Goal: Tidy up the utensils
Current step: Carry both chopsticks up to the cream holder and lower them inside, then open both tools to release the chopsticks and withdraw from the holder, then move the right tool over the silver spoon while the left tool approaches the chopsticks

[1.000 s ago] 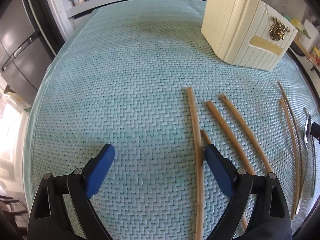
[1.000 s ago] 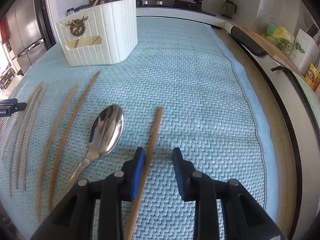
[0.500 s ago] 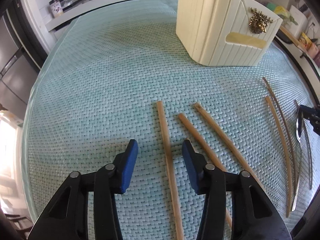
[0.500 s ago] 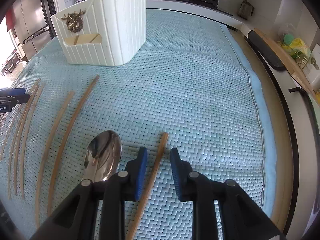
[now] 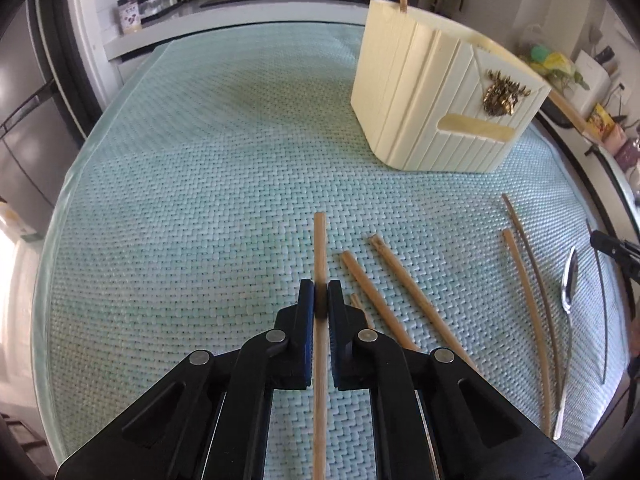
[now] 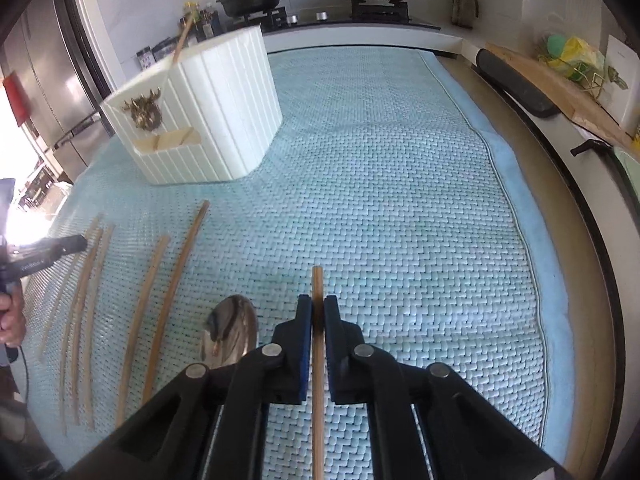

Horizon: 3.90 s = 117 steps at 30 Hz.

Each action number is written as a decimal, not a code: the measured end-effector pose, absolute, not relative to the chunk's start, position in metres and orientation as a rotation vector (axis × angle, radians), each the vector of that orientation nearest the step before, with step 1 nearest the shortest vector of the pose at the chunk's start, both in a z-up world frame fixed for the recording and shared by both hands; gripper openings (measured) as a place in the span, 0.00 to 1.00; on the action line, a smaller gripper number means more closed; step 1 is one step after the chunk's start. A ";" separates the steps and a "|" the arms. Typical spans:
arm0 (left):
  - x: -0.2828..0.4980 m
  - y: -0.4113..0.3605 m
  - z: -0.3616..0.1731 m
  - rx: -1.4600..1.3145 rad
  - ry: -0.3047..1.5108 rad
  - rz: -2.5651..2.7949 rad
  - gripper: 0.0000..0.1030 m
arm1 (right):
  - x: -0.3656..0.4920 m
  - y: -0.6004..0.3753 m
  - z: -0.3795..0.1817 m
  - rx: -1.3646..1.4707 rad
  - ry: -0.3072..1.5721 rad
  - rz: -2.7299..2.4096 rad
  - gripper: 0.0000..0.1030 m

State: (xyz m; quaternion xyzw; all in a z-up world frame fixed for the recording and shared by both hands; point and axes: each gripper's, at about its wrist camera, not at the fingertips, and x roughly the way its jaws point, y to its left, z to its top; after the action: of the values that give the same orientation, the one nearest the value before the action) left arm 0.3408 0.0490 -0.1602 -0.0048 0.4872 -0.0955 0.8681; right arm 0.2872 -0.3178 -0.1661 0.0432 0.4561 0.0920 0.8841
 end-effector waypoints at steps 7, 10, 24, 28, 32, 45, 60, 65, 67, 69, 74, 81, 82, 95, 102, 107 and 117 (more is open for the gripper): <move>0.293 0.063 -0.085 -0.086 0.840 -0.240 0.05 | 0.251 -0.324 -0.101 0.152 0.789 0.253 0.06; 0.274 0.071 -0.056 -0.105 0.763 -0.261 0.05 | 0.226 -0.321 -0.072 0.164 0.706 0.284 0.06; 0.220 0.064 0.005 -0.153 0.589 -0.339 0.04 | 0.161 -0.289 0.002 0.072 0.423 0.282 0.06; 0.225 0.063 0.014 -0.159 0.577 -0.350 0.04 | 0.165 -0.279 0.012 0.074 0.393 0.293 0.06; 0.236 0.065 0.025 -0.183 0.565 -0.366 0.04 | 0.172 -0.271 0.019 0.070 0.379 0.309 0.06; 0.308 0.034 0.115 -0.138 0.401 -0.383 0.04 | 0.244 -0.246 0.085 0.053 0.275 0.349 0.06; 0.436 -0.025 0.071 -0.121 0.497 -0.362 0.04 | 0.395 -0.213 0.081 0.051 0.271 0.386 0.06; 0.462 -0.030 0.020 -0.123 0.639 -0.357 0.04 | 0.432 -0.207 0.024 0.087 0.450 0.415 0.06; 0.469 -0.031 0.002 -0.116 0.684 -0.343 0.04 | 0.441 -0.204 0.004 0.090 0.505 0.409 0.06; 0.475 -0.033 -0.013 -0.107 0.720 -0.328 0.04 | 0.449 -0.203 -0.014 0.099 0.556 0.410 0.06; 0.485 -0.034 -0.031 -0.090 0.773 -0.274 0.21 | 0.462 -0.200 -0.035 0.089 0.621 0.377 0.07; 0.443 -0.017 -0.012 -0.058 0.724 -0.231 0.63 | 0.434 -0.218 -0.002 0.138 0.561 0.305 0.55; 0.430 -0.013 -0.008 -0.049 0.713 -0.235 0.71 | 0.423 -0.222 0.004 0.147 0.542 0.301 0.55; 0.215 0.002 -0.056 0.106 0.665 -0.089 1.00 | 0.221 -0.258 -0.005 -0.099 0.469 0.205 0.74; 0.150 -0.009 -0.089 0.139 0.660 0.015 1.00 | 0.129 -0.264 -0.063 -0.098 0.509 0.134 0.75; 0.138 -0.004 -0.107 0.081 0.682 -0.034 1.00 | 0.079 -0.261 -0.099 -0.105 0.497 0.075 0.75; 0.141 0.001 -0.131 -0.044 0.833 -0.143 0.99 | 0.061 -0.262 -0.129 -0.074 0.548 0.067 0.75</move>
State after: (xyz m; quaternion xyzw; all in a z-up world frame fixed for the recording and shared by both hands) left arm 0.1414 0.0008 -0.1314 -0.0212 0.4040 -0.0695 0.9118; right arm 0.0609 -0.2625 -0.1290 -0.0365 0.2703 0.0333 0.9615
